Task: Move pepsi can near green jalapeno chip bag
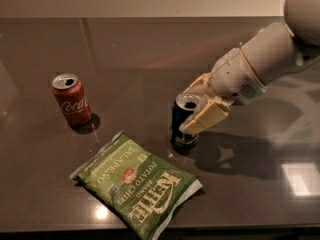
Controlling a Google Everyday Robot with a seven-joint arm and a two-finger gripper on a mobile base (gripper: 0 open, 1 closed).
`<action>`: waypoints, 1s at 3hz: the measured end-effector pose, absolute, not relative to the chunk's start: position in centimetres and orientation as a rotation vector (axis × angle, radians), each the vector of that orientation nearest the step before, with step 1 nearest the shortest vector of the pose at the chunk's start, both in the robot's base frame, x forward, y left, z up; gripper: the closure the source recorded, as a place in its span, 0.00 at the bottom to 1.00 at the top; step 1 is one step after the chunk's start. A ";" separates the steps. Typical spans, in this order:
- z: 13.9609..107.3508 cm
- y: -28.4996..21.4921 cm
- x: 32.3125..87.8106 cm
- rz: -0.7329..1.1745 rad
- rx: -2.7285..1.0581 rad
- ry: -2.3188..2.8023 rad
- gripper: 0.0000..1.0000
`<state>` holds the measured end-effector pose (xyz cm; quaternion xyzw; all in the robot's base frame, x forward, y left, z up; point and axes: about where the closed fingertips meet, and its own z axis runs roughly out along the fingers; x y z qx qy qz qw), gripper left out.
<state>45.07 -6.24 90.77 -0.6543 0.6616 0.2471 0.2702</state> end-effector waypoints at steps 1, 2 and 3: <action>90.1 -6.3 44.8 0.666 -1.768 1.788 0.36; 90.0 -6.5 44.7 0.670 -1.757 1.788 0.15; 90.1 -6.3 44.6 0.668 -1.762 1.785 0.00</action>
Offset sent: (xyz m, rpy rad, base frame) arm -0.0023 -0.0090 -0.0110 0.0157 0.0089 -0.0194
